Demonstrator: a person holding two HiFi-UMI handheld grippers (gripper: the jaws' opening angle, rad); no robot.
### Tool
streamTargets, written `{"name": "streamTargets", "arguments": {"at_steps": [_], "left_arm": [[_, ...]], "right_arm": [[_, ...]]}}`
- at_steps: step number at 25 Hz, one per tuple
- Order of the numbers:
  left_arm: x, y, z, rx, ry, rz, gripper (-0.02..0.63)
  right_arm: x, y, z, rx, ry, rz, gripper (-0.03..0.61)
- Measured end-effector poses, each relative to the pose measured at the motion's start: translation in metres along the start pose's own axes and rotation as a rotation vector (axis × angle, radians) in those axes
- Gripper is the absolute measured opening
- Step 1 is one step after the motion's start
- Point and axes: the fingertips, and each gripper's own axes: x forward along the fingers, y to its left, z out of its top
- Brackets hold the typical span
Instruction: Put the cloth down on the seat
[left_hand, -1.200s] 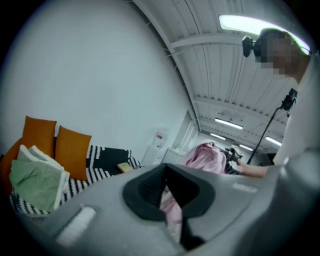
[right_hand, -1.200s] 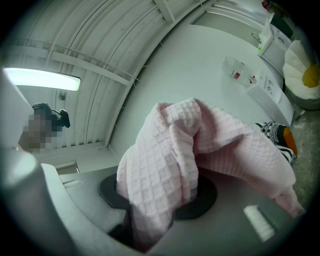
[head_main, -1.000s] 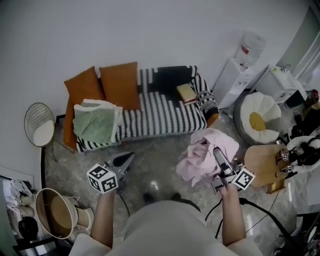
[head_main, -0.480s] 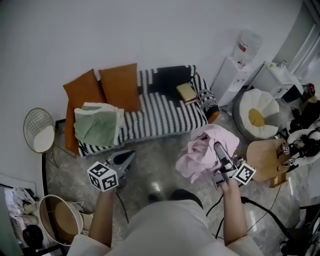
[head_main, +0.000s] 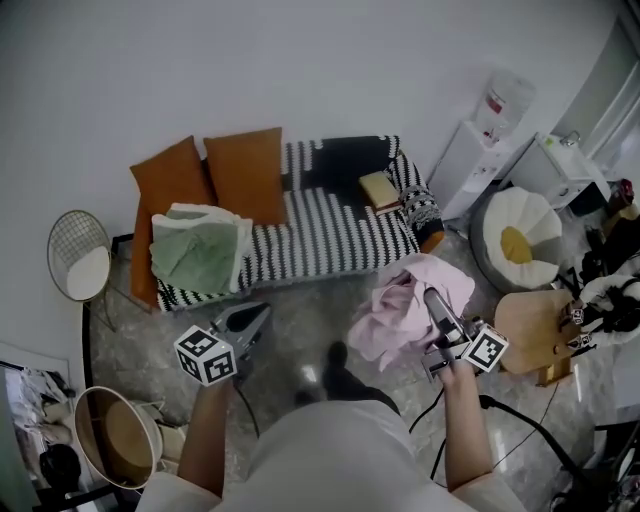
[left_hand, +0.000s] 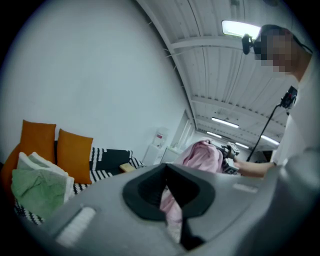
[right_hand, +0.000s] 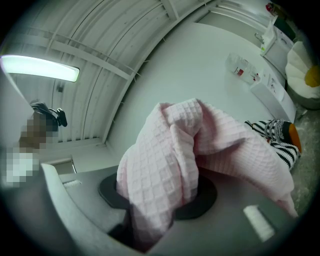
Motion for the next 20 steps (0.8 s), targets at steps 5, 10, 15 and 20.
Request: {"name": "streamTargets", "arguments": {"at_steps": [5,10,15,20], "left_arm": [[0.007,-0.019,-0.014,0.019,-0.005,0.028,0.000],[0.020,0.000,-0.005,0.022,-0.002,0.046,0.002],[0.065,0.067,0.033,-0.018,0.001,0.062,0.002],[0.097,0.085,0.046,-0.024,-0.006,0.085,0.002]], "right_arm": [[-0.019,-0.010,-0.001,0.002,0.008,0.042,0.181],[0.010,-0.032,0.002,0.026,0.023,0.059,0.181],[0.094,-0.080,0.031,0.038,0.077,0.045,0.181],[0.122,-0.115,0.053,0.052,0.107,0.050,0.181]]}}
